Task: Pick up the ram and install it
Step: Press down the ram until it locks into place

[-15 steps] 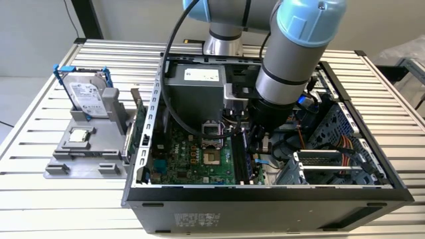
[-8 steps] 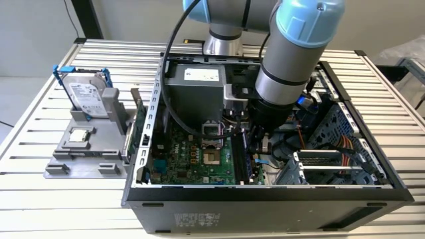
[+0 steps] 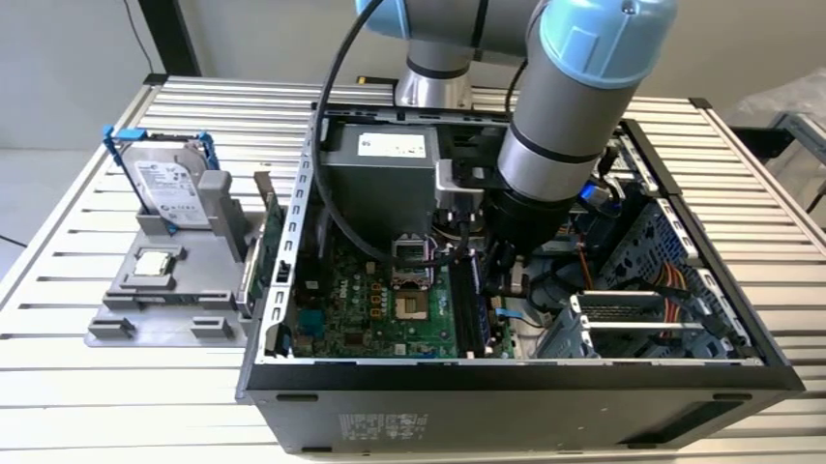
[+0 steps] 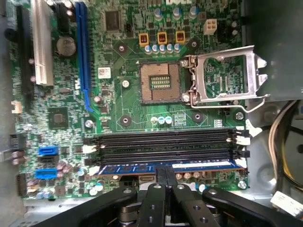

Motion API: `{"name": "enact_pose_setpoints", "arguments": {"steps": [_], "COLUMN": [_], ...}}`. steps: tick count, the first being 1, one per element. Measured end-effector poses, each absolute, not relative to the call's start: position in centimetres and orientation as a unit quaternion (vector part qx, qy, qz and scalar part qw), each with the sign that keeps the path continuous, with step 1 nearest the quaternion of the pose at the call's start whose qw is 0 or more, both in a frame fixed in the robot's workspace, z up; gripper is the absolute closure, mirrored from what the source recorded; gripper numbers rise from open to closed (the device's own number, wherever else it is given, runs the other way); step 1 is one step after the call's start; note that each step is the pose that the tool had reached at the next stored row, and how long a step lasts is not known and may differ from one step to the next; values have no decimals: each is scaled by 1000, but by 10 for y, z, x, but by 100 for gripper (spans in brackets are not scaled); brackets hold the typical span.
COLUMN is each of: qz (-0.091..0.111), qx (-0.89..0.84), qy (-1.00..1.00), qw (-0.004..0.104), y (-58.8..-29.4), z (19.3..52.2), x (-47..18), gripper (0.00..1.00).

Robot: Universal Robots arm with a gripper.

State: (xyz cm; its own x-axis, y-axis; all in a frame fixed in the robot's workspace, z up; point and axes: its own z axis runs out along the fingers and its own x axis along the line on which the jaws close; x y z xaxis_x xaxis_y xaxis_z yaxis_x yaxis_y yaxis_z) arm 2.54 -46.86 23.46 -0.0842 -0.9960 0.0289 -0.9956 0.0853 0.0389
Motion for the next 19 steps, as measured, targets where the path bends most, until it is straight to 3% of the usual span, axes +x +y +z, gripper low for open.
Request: {"name": "enact_pose_setpoints", "arguments": {"steps": [11, 19], "qz": [-5, -5], "qx": [676, 676], "qy": [-736, -736], "qw": [25, 24], "y": [-469, -469], "z": [283, 290], "x": [26, 26], "gripper": [100, 100]}}
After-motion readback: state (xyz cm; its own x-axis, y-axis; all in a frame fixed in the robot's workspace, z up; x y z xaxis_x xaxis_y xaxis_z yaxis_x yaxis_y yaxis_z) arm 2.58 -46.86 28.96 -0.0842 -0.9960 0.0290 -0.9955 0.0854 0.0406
